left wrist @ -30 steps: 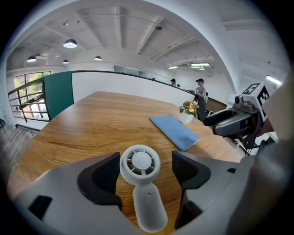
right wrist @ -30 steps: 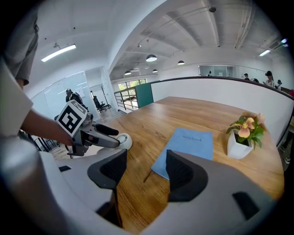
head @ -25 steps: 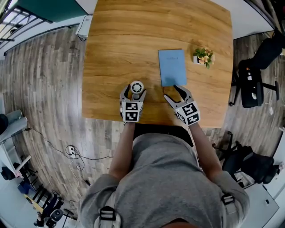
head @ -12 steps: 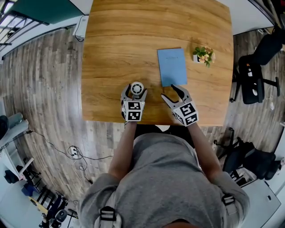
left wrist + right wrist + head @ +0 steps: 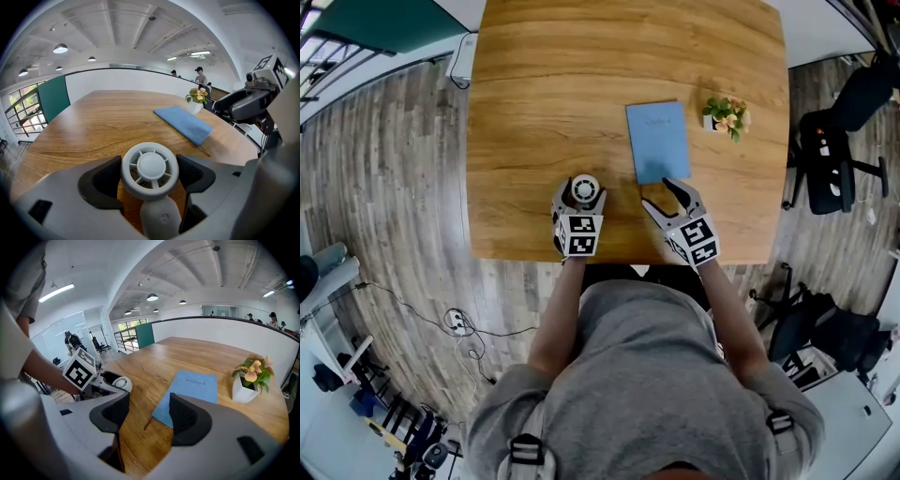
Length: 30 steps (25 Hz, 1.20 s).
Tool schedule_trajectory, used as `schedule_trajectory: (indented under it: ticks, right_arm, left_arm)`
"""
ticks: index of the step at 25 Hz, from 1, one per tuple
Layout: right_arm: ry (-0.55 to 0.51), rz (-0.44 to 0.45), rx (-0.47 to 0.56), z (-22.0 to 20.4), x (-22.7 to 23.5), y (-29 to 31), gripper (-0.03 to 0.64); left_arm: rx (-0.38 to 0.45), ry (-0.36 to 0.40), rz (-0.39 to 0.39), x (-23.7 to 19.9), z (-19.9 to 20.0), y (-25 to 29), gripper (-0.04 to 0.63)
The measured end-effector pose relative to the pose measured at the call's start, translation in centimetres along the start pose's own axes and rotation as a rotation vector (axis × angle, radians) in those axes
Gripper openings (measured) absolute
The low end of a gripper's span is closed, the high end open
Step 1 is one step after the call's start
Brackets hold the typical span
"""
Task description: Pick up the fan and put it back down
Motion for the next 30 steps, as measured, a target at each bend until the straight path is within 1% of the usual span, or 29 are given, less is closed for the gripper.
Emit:
schedule_trajectory:
  ticks: [4, 8, 18, 25, 27, 30]
  right_arm:
    - [0.002, 0.011, -0.015, -0.5, -0.4, 0.4, 0.266]
    - [0.007, 0.013, -0.015, -0.4, -0.5, 0.6, 0.265]
    - [0.019, -0.004, 0.026, 0.3, 0.6, 0.2, 0.265]
    - [0.024, -0.013, 0.067, 0.9, 0.3, -0.9, 0.265]
    - [0.023, -0.015, 0.079, 1.0, 0.1, -1.2, 0.265]
    - [0.024, -0.024, 0.094, 1.2, 0.1, -1.9, 0.265]
  left_arm:
    - [0.013, -0.008, -0.002, -0.3, 0.2, 0.6, 0.362]
    - [0.030, 0.027, -0.014, -0.2, 0.5, 1.3, 0.362]
    - [0.037, 0.002, -0.057, -0.1, 1.2, 2.3, 0.362]
    - [0.002, 0.072, -0.076, 0.7, 1.6, 2.7, 0.362]
    - [0.003, 0.090, -0.079, 0.8, 1.6, 2.6, 0.364]
    - [0.007, 0.085, -0.090, 1.2, 1.9, 1.8, 0.364]
Point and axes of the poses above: the fingertips, and each gripper's own axes: y forward along the fingers, x to its right, z out of its top, the point moved 7 cm from there along -y, backward along the fingers, and after that the axes turned 10 degrees about -z, right-handed, at the moved point
